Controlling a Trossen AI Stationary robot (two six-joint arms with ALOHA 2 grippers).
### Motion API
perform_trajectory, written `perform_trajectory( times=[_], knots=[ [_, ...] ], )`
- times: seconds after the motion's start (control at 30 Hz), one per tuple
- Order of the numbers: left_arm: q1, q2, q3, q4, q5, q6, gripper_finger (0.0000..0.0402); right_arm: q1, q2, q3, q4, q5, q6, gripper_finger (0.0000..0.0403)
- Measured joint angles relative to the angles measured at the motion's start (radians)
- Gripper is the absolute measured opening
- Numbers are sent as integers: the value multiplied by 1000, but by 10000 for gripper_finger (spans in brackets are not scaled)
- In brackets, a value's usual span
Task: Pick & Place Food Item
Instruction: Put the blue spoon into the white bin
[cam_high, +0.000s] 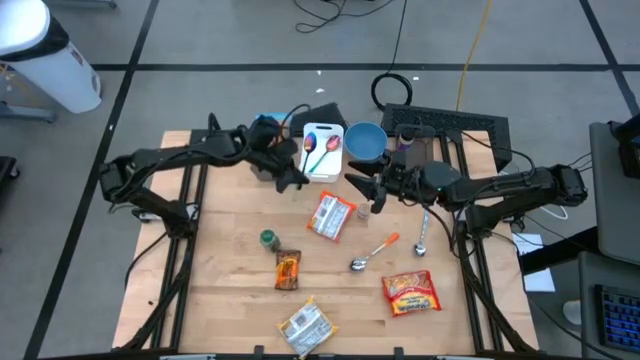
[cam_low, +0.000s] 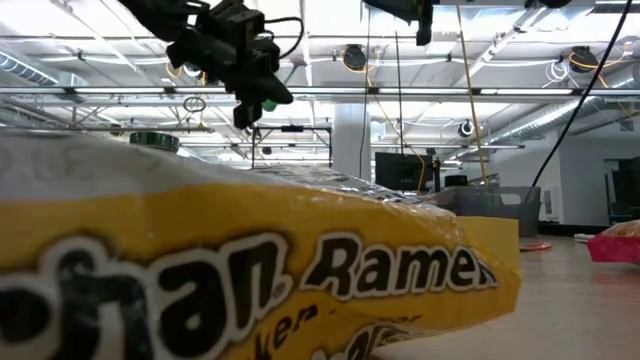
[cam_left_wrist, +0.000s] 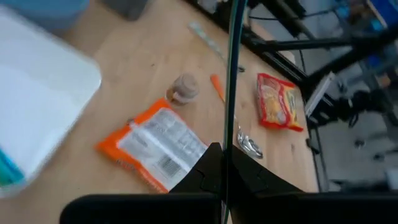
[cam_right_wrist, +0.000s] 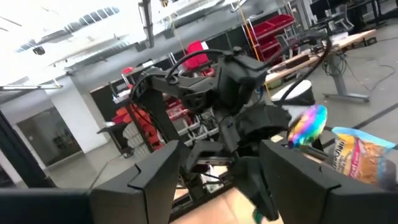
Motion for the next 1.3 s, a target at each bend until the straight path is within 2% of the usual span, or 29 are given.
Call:
perform_trajectory(
  times=[0.3, 0.47, 0.57, 0.67, 0.77, 1.1, 1.3],
  knots=[
    [-43, 2, 18, -10, -270, -146, 3, -44, 0, 0, -132, -5, -67, 216],
    [-32, 38, 134, -157, -377, -138, 3, -80, 0, 0, -153, -10, -78, 213],
    [-22, 96, 248, -281, -413, -95, 3, -112, -4, 0, -159, -69, -82, 213],
    [1, 174, 359, -395, -424, -47, 3, -144, -21, 0, -181, -141, -82, 212],
    [24, 255, 451, -481, -424, -8, 3, -159, -57, 0, -237, -142, -82, 212],
    [81, 499, 669, -678, -382, 81, 3, -164, -253, -2, -458, 38, -108, 211],
    [82, 606, 769, -750, -372, 106, 3, -164, -355, -100, -456, 102, -74, 210]
  ],
)
